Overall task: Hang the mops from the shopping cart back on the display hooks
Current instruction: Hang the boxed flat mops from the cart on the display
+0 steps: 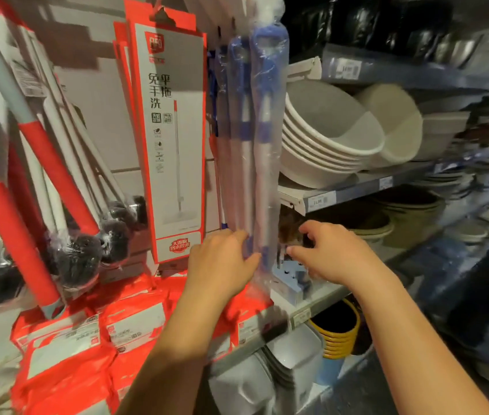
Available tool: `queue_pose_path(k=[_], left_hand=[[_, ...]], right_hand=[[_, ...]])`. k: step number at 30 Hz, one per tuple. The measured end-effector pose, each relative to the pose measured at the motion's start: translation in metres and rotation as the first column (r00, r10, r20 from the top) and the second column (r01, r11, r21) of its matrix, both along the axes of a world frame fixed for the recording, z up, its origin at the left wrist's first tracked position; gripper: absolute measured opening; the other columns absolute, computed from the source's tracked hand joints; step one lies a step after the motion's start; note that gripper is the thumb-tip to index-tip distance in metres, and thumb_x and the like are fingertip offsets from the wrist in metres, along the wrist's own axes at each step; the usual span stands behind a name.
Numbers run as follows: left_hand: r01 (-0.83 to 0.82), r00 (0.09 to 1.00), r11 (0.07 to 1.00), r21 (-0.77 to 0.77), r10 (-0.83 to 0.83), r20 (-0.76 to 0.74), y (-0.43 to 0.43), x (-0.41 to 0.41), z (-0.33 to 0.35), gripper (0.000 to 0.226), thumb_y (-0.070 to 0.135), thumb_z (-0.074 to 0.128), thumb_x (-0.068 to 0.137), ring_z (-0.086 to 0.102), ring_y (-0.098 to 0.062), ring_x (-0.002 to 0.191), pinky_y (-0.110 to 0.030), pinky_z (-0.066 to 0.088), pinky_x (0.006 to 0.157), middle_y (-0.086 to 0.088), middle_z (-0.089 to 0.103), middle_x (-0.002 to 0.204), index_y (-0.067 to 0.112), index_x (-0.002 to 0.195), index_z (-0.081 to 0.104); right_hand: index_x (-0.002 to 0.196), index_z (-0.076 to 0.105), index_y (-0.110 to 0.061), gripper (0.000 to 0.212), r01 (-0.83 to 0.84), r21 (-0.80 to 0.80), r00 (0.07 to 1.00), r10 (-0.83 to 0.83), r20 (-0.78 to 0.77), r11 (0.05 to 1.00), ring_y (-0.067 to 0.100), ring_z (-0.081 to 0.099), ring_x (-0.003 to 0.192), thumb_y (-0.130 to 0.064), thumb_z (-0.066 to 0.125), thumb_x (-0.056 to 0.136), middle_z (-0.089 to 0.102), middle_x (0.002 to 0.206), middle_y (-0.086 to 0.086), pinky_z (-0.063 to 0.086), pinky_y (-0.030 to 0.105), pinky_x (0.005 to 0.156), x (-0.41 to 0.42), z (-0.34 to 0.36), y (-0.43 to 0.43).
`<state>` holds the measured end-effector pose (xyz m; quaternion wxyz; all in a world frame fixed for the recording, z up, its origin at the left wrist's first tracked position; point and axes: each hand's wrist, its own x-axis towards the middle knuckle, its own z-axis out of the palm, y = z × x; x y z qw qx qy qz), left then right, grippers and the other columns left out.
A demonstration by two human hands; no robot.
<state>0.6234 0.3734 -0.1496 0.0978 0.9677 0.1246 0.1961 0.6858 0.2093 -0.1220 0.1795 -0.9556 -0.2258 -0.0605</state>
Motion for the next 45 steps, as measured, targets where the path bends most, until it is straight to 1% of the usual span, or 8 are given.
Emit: queue_pose_path(k=[9,14,17,20,29,33,40,45], left_hand=[[0.284,0.959,0.959,-0.012,-0.284,0.007,-0.148,-0.048,-0.012,0.042,0.046,0.049,0.093,0.050,-0.027,0.121,-0.038,0.043,0.090,-0.001,0.057,0.127,0.028,0.131,0.051],[0.463,0.885,0.886,-0.007,-0.463,-0.055,-0.237,-0.078,-0.027,0.041,0.048,0.049,0.093,0.052,-0.025,0.118,-0.037,0.045,0.087,-0.001,0.059,0.125,0.024,0.126,0.054],[0.549,0.834,0.836,0.010,-0.547,-0.074,-0.280,-0.087,-0.031,0.042,0.050,0.047,0.093,0.052,-0.023,0.117,-0.038,0.047,0.088,0.001,0.060,0.123,0.024,0.126,0.054],[0.629,0.773,0.777,0.005,-0.626,-0.103,-0.318,-0.090,-0.029,0.044,0.050,0.047,0.093,0.051,-0.026,0.119,-0.039,0.044,0.089,0.000,0.058,0.122,0.026,0.129,0.051],[0.849,0.521,0.528,-0.009,-0.840,-0.153,-0.424,-0.066,-0.035,0.043,0.049,0.046,0.094,0.051,-0.025,0.120,-0.040,0.044,0.093,0.001,0.058,0.124,0.026,0.130,0.051],[0.912,0.400,0.409,-0.018,-0.900,-0.173,-0.459,-0.050,-0.041,0.045,0.050,0.047,0.094,0.051,-0.023,0.119,-0.041,0.042,0.093,0.003,0.059,0.125,0.027,0.132,0.051],[0.983,0.181,0.184,0.000,-0.967,-0.179,-0.520,-0.041,-0.042,0.044,0.047,0.048,0.094,0.051,-0.025,0.120,-0.040,0.042,0.093,-0.002,0.059,0.126,0.025,0.132,0.053],[0.999,-0.014,-0.008,-0.031,-0.976,-0.216,-0.569,-0.064,-0.058,0.041,0.044,0.047,0.093,0.054,-0.027,0.117,-0.035,0.043,0.087,-0.005,0.059,0.126,0.023,0.128,0.055]], right_hand=[[0.134,0.048,-0.026,0.052,0.193,-0.045,0.981,-0.194,-0.028,0.980,0.025,0.051,0.122,-0.052,0.052,0.090,0.054,0.135,0.002,0.045,0.038,0.093,-0.090,-0.019,-0.148],[0.109,0.054,-0.024,0.033,0.364,-0.084,0.926,-0.370,-0.070,0.928,0.026,0.056,0.108,-0.051,0.051,0.091,0.059,0.113,0.000,0.040,0.034,0.071,-0.148,-0.032,-0.237],[0.129,0.051,-0.023,0.047,0.467,-0.046,0.879,-0.469,-0.084,0.883,0.026,0.053,0.117,-0.050,0.052,0.091,0.056,0.129,0.000,0.045,0.035,0.084,-0.174,-0.037,-0.279],[0.135,0.047,-0.027,0.052,0.548,-0.007,0.832,-0.546,-0.102,0.836,0.024,0.051,0.122,-0.051,0.053,0.089,0.055,0.134,-0.002,0.045,0.037,0.093,-0.195,-0.040,-0.313],[0.125,0.055,-0.023,0.046,0.822,-0.015,0.560,-0.814,-0.152,0.569,0.025,0.056,0.115,-0.050,0.054,0.088,0.060,0.128,0.003,0.048,0.038,0.091,-0.228,-0.054,-0.402],[0.129,0.052,-0.023,0.047,0.885,-0.004,0.457,-0.869,-0.189,0.466,0.022,0.055,0.115,-0.049,0.054,0.090,0.059,0.129,0.002,0.046,0.034,0.089,-0.228,-0.061,-0.419],[0.137,0.047,-0.022,0.054,0.968,-0.014,0.242,-0.946,-0.215,0.251,0.020,0.053,0.121,-0.049,0.054,0.090,0.055,0.135,-0.001,0.047,0.036,0.096,-0.249,-0.072,-0.439],[0.133,0.050,-0.022,0.051,0.998,-0.008,0.062,-0.974,-0.219,0.066,0.018,0.059,0.109,-0.049,0.055,0.090,0.060,0.127,-0.001,0.052,0.036,0.089,-0.287,-0.086,-0.457]])
